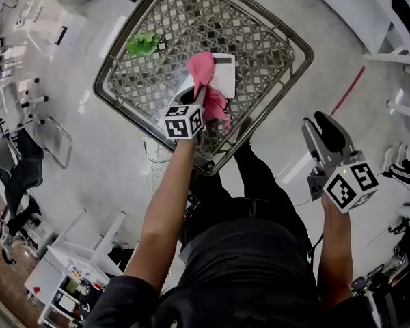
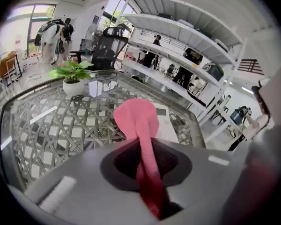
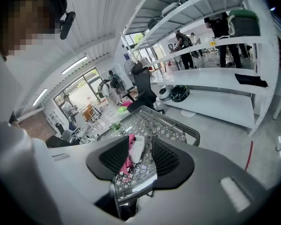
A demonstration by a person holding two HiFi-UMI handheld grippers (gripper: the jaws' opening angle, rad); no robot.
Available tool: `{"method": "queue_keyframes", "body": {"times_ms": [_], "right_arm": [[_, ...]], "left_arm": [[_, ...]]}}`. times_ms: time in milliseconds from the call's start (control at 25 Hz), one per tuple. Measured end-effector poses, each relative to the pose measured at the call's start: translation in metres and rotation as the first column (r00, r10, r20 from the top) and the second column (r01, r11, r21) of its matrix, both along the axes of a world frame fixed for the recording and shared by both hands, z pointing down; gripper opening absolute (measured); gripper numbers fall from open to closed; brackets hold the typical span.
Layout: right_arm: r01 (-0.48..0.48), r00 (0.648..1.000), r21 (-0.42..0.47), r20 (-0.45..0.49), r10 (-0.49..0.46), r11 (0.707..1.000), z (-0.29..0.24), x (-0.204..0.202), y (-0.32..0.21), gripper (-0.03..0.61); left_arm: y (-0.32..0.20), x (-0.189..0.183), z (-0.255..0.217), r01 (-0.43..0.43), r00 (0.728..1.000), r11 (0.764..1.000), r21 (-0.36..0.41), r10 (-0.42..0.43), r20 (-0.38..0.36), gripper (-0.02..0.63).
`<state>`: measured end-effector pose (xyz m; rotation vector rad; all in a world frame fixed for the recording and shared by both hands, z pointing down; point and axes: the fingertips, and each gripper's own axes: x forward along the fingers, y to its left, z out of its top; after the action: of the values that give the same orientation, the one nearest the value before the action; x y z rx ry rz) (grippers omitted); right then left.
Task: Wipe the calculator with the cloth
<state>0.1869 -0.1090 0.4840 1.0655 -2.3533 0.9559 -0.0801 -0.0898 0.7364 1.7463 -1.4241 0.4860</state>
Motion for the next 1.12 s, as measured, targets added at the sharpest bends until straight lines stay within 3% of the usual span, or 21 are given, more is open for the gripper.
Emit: {"method": "queue_keyframes", "body": {"times_ms": [160, 400, 560, 720, 920, 1120], "right_arm": [[-0.004, 1.0, -0.003, 0.007, 0.004, 1.0, 0.004, 0.006, 0.001, 0.153], [-0.016, 1.0, -0.009, 0.008, 0.016, 1.0, 0.007, 0.018, 0.002, 0.153], [-0.028, 1.0, -0.016, 0.005, 0.028, 0.999, 0.007, 0.025, 0.002, 0.152], [-0.04, 0.999, -0.018, 0.005, 0.04, 0.999, 0.008, 0.033, 0.002, 0.152], [-0.053, 0.999, -0.02, 0.008, 0.053, 0.998, 0.008, 0.039, 0.002, 0.153], [-0.056, 0.998, -0.019, 0.017, 0.057, 0.998, 0.01, 0.039, 0.002, 0.153]], "left_arm": [[-0.002, 0.008, -0.001, 0.003, 1.0, 1.0, 0.002, -0.003, -0.002, 0.103], [-0.005, 0.042, 0.0, -0.071, 0.997, 0.997, 0.0, 0.071, -0.002, 0.103], [-0.007, 0.072, 0.0, -0.155, 0.988, 0.988, -0.001, 0.155, -0.001, 0.103], [-0.011, 0.094, 0.002, -0.266, 0.963, 0.964, -0.006, 0.266, 0.037, 0.103], [-0.011, 0.11, 0.0, -0.448, 0.886, 0.894, -0.023, 0.448, 0.124, 0.103], [-0.003, 0.125, -0.001, -0.648, 0.739, 0.759, -0.065, 0.647, 0.187, 0.103]]}}
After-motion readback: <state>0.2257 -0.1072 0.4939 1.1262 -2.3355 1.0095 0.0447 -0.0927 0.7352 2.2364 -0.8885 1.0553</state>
